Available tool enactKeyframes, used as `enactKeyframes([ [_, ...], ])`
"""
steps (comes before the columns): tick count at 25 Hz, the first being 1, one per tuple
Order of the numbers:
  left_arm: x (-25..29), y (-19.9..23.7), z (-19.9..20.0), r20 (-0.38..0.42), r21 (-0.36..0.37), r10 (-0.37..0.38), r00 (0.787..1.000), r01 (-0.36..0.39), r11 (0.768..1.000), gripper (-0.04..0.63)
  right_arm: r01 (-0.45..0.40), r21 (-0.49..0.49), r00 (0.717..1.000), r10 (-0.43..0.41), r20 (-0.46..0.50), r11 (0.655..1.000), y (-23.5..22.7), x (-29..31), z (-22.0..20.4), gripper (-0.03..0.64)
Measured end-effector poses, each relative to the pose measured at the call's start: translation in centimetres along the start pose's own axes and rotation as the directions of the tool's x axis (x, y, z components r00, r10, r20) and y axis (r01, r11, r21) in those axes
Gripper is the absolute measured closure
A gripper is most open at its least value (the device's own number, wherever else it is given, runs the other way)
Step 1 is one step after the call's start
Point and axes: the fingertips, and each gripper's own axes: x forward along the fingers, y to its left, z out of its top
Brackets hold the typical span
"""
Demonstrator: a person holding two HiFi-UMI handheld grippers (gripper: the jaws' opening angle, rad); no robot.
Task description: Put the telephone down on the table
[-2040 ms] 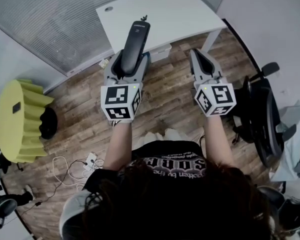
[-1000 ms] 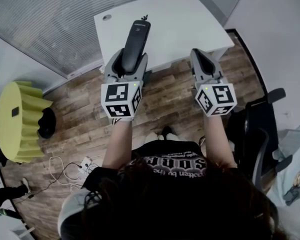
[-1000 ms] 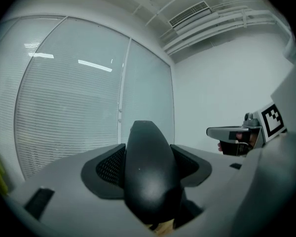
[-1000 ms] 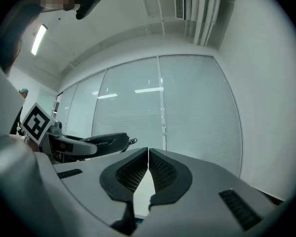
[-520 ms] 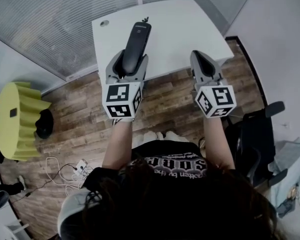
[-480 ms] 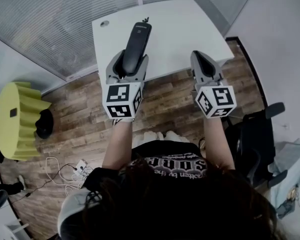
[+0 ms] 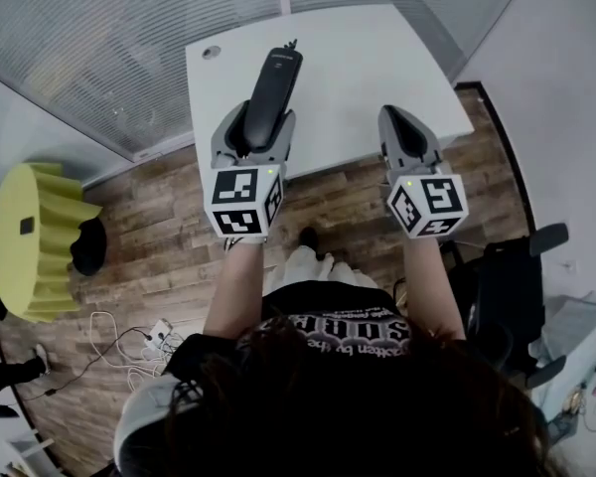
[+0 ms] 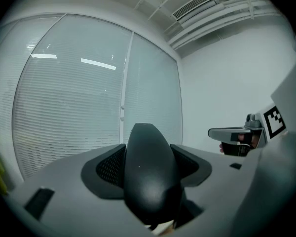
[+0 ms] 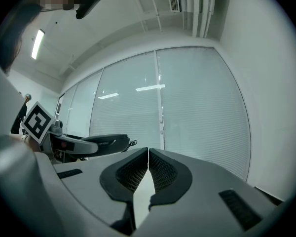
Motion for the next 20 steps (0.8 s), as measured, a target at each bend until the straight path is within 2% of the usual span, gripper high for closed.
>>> enactKeyframes([
  [20, 12.4, 6.8, 0.9, -0.011, -0.012, -0.01, 1.0, 0.01, 1.0, 0.316, -0.004, 0.006, 1.0, 0.004, -0.028, 1.0, -4.6, 13.7, -1.2, 0.588],
])
